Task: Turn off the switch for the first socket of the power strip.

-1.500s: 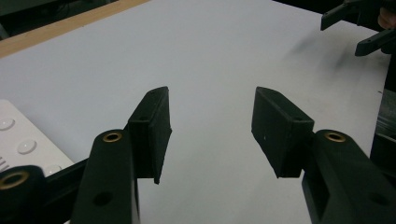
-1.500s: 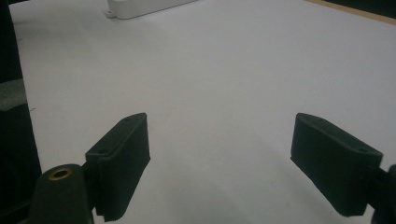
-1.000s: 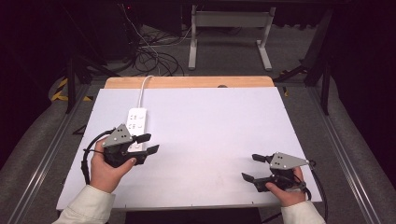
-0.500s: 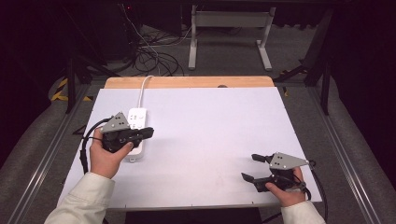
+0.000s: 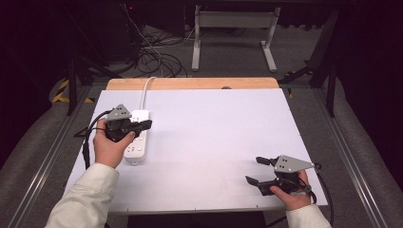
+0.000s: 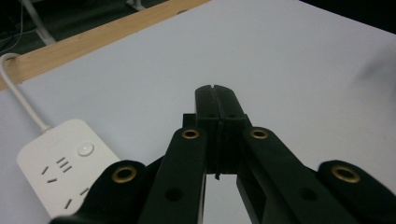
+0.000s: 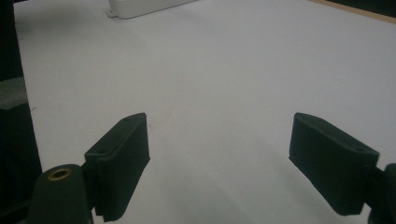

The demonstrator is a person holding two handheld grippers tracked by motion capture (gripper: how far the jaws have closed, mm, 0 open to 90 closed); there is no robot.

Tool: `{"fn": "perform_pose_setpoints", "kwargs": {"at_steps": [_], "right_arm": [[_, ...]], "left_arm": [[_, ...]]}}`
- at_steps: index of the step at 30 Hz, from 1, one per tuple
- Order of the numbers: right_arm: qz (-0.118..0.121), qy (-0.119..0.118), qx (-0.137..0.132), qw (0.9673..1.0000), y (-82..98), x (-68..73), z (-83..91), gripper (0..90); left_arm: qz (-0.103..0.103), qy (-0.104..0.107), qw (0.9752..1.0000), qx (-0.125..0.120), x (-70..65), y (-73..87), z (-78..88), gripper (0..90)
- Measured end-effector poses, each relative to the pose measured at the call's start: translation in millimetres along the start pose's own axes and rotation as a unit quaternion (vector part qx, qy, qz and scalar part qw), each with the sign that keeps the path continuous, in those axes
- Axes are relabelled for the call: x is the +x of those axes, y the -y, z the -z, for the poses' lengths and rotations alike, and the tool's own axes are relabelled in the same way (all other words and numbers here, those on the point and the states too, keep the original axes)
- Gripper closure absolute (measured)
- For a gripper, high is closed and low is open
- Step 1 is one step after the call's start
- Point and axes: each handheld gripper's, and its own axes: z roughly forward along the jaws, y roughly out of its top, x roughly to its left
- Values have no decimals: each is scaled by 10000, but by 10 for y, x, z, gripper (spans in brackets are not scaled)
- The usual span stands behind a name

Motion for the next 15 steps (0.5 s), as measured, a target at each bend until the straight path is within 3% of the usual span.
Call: {"fn": "perform_pose_setpoints", "kwargs": {"at_steps": [15], "right_arm": [[-13,-11,-15,10000,5,-4,-4,205]], "left_arm": [[382,-488,9980,84,329,93,-274,900]]}}
